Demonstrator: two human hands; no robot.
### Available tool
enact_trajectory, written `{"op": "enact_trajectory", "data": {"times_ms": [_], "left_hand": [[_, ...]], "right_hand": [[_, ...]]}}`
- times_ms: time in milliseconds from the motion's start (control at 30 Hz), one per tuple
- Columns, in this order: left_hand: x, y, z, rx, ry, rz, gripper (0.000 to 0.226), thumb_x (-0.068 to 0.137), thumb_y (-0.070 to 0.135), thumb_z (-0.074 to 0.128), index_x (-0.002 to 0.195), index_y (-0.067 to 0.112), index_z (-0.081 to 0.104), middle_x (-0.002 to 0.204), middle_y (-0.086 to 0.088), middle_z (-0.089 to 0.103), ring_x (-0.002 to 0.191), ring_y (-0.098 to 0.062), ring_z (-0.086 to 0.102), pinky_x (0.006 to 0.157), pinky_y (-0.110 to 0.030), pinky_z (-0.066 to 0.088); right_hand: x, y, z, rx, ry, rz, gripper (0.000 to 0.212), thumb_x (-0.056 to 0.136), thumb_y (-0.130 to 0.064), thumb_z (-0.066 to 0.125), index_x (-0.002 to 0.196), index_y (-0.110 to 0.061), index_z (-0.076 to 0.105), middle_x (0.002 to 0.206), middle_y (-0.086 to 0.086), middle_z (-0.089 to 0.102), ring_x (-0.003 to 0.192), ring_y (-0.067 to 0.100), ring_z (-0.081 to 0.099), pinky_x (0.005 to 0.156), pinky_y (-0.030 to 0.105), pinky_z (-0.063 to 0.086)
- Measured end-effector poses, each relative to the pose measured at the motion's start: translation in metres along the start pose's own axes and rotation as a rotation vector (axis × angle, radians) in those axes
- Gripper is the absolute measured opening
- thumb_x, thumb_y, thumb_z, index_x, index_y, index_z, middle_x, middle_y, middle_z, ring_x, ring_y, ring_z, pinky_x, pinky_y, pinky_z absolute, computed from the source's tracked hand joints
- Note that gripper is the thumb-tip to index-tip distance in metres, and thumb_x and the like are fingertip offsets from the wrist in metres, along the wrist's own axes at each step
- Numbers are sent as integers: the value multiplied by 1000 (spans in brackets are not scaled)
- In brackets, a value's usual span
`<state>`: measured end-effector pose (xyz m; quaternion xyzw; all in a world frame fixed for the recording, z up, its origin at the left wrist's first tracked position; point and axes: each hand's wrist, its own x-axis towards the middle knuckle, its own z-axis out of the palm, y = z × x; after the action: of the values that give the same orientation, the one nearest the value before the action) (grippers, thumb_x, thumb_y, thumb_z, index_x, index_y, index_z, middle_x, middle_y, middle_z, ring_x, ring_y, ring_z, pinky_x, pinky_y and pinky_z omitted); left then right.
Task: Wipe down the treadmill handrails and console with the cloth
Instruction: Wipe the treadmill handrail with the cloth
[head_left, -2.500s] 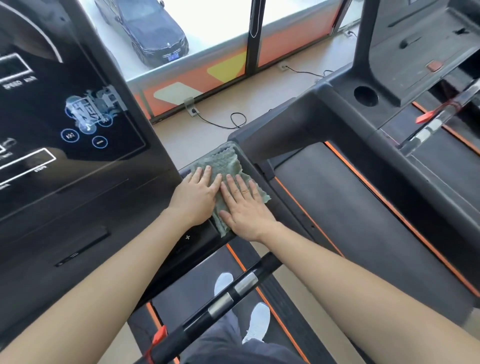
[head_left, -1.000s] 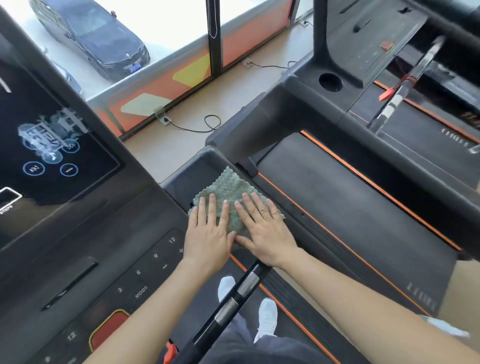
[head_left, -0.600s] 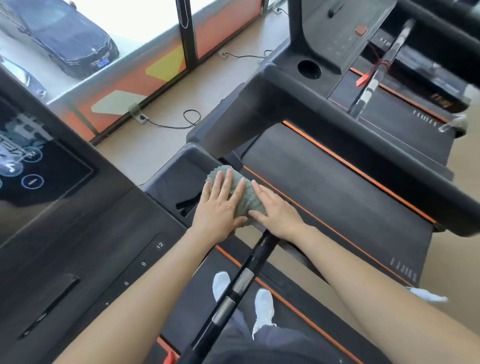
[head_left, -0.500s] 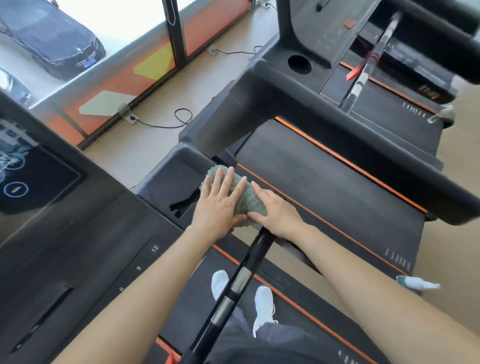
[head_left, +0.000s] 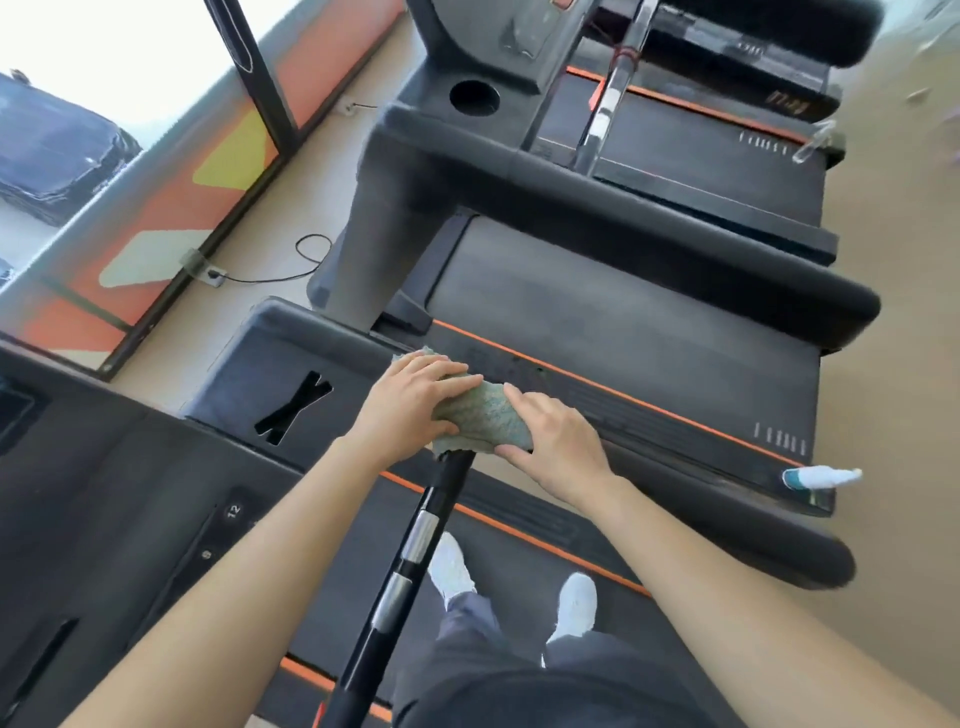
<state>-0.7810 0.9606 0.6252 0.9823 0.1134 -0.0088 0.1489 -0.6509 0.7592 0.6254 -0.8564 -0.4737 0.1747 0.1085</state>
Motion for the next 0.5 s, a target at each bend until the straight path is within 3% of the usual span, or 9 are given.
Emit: {"op": "enact_trajectory", "data": {"times_ms": [133,500], "left_hand": [[10,23,5,-53,-36,19,72,71,42,88,138,36,62,138,8,62,130,-23,53,112,-39,35],[40,146,55,-13,-4,86,86,55,58,89,134,35,63,122,11,68,108,-21,61,99,-41,45]], "right_hand": [[-24,28,-1,-1,42,-6,80,87,-49,69,154,-22,34,134,-1,56,122,24,52,105,34,37],[-114,129,-10,-59,131,60,80,76,-48,78,146,-22,47,121,-2,61,116,22,58,100,40,43]]}}
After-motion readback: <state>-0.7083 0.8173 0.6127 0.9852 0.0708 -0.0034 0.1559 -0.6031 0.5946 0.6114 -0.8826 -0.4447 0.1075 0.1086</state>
